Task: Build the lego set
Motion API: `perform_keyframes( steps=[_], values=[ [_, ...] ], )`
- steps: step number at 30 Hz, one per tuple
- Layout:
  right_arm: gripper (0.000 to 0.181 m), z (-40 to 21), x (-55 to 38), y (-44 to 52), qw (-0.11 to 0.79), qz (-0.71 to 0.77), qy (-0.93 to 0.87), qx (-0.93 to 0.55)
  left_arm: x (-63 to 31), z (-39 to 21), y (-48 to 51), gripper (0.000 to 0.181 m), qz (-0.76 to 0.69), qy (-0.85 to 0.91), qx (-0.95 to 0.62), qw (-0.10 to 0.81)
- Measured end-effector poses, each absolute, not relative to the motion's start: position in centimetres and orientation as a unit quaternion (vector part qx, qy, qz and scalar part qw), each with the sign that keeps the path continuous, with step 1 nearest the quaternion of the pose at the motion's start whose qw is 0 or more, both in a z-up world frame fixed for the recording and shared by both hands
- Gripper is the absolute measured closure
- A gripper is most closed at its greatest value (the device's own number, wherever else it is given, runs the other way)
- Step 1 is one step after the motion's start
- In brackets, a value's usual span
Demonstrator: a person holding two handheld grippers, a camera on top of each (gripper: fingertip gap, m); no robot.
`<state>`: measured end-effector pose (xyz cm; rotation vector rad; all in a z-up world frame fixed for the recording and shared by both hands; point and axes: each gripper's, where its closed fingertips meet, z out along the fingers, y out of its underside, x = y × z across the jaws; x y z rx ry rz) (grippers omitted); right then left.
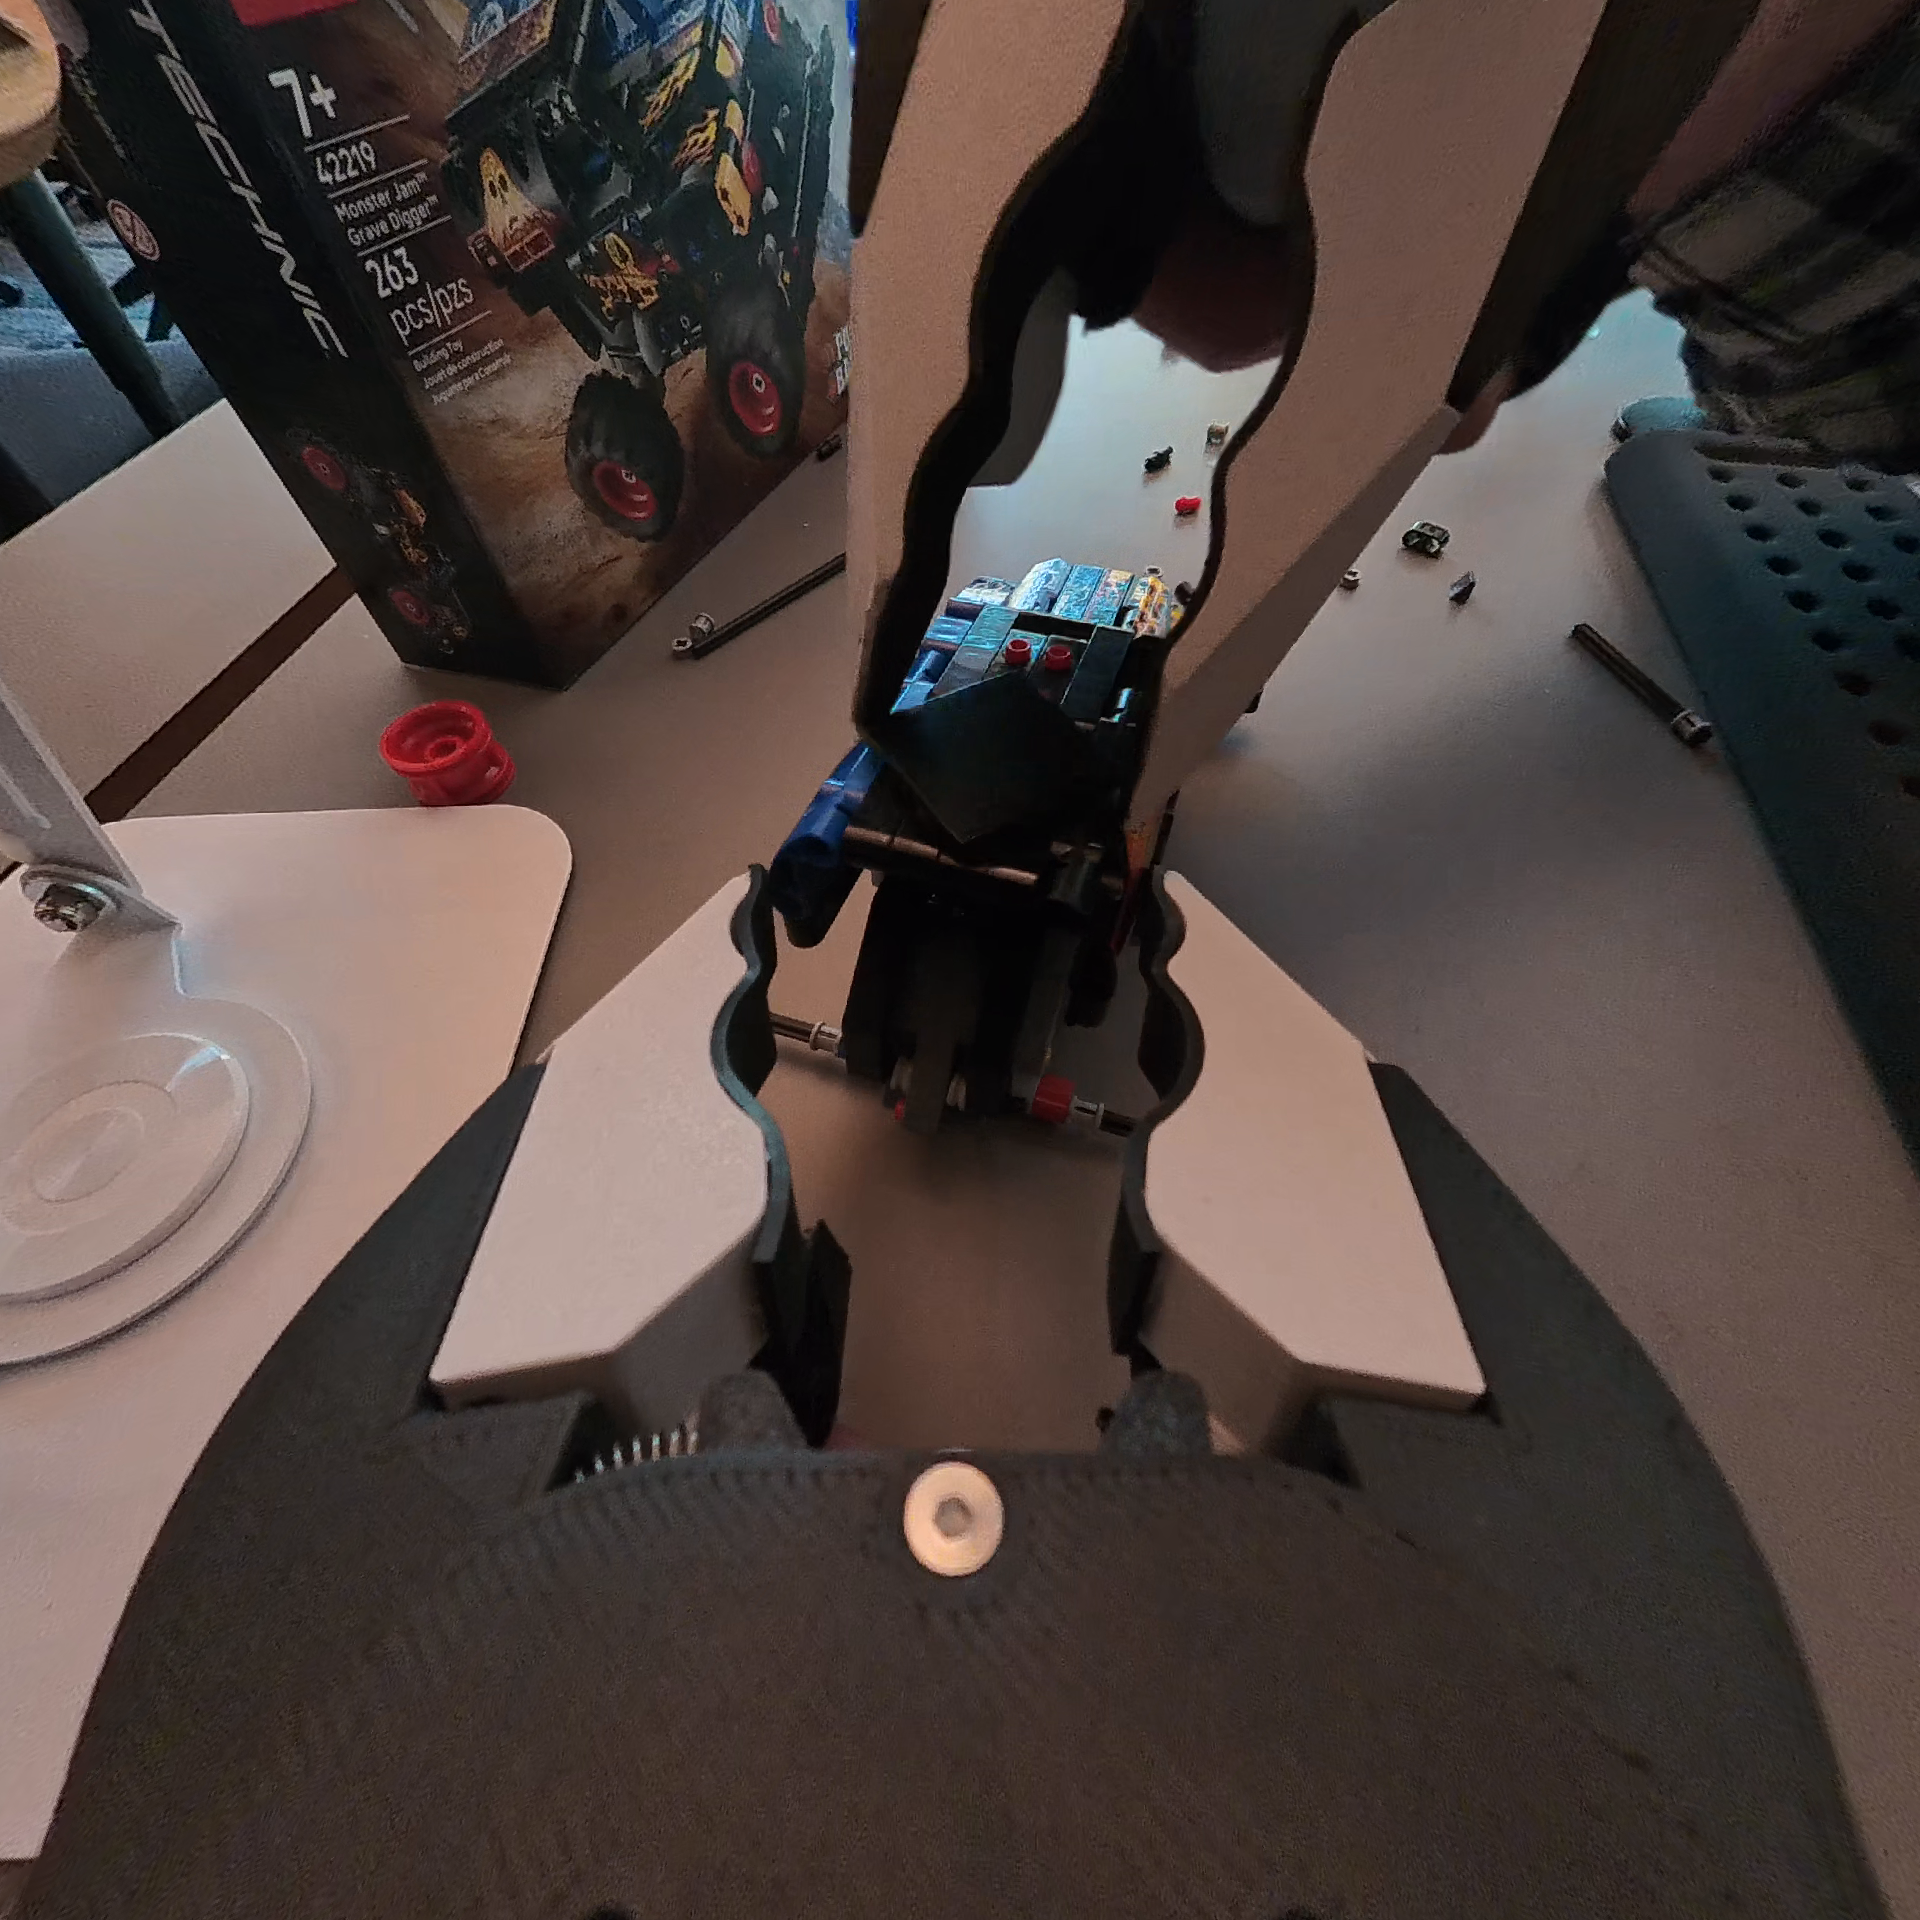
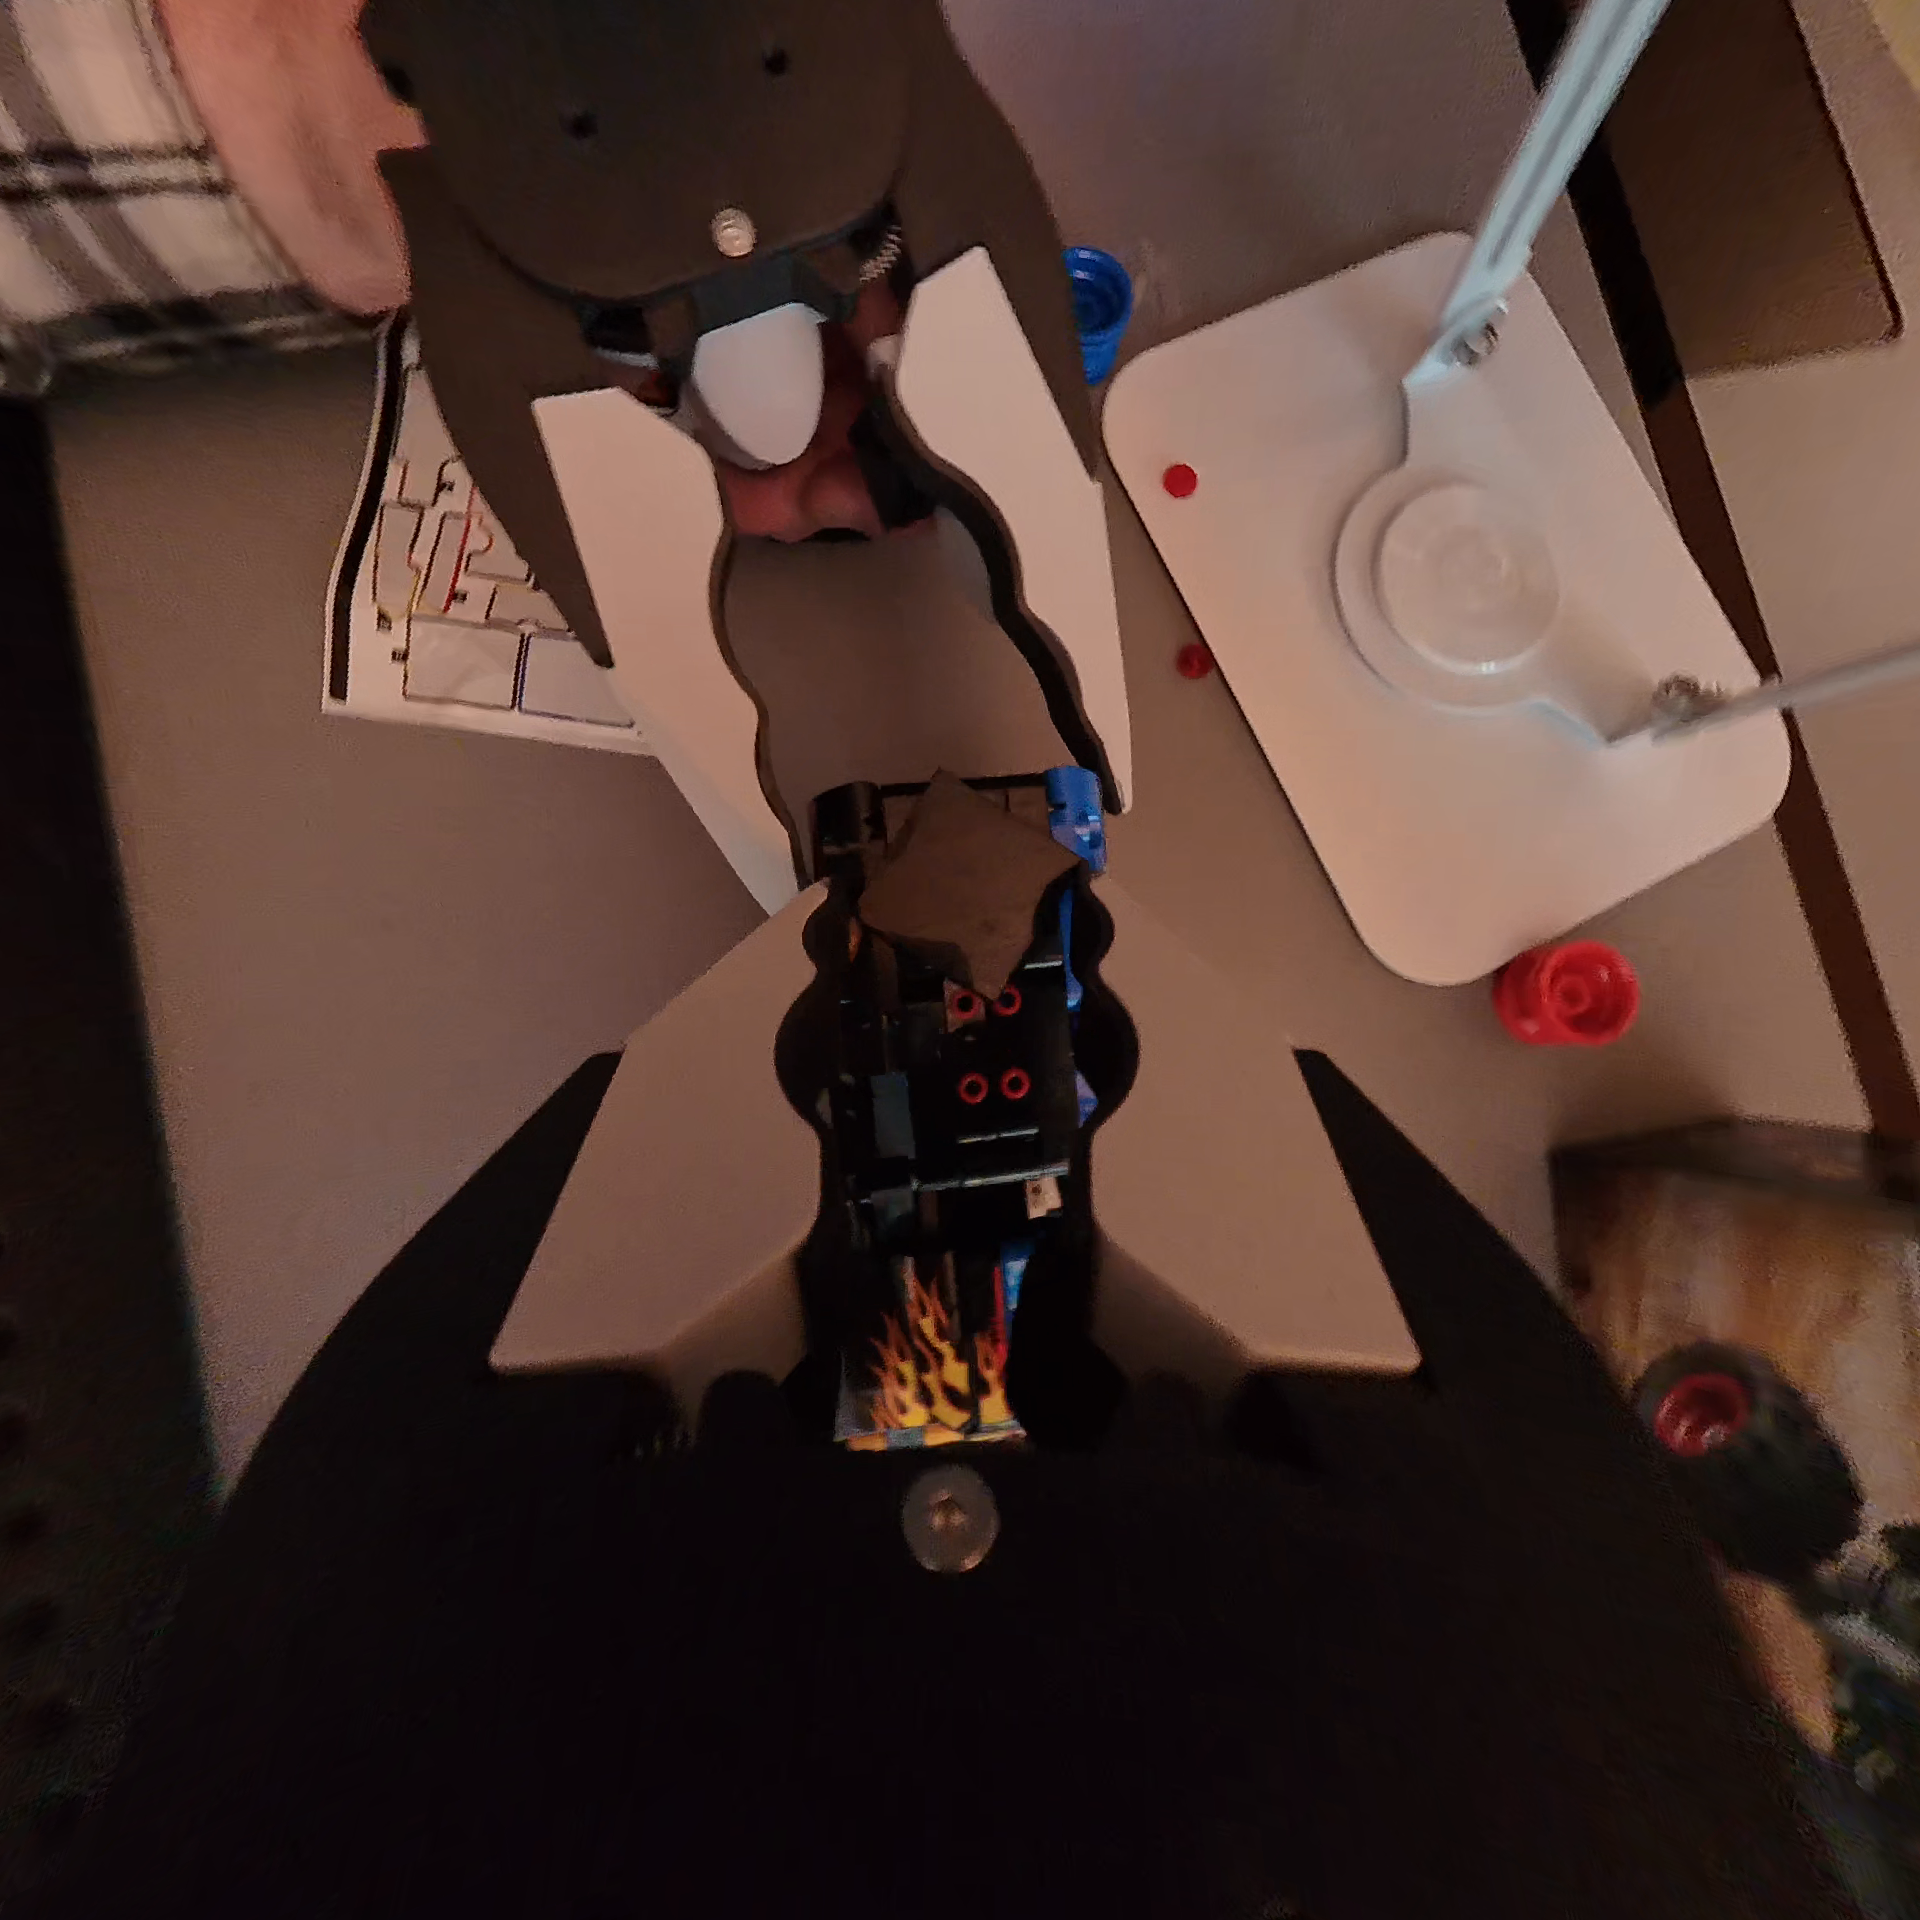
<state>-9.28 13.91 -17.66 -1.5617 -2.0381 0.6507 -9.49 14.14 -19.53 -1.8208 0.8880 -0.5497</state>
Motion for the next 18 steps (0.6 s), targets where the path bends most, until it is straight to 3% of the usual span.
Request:
perform_keyframes(
  steps=[6, 11, 18],
  values=[
    [0.129, -17.0, -8.8, 14.1, 0.225, 0.232, -0.780, -0.537, -9.4, -19.5, 14.1, 0.112, -0.228, 0.370, -0.751, 0.497],
    [0.145, -17.5, -8.3, 13.9, 0.221, 0.231, -0.744, -0.587, -9.4, -19.5, 14.1, 0.112, -0.234, 0.370, -0.750, 0.496],
    [0.148, -17.7, -8.5, 14.0, 0.207, 0.259, -0.762, -0.557, -9.3, -19.6, 14.1, 0.112, -0.229, 0.369, -0.751, 0.497]
  ],
)
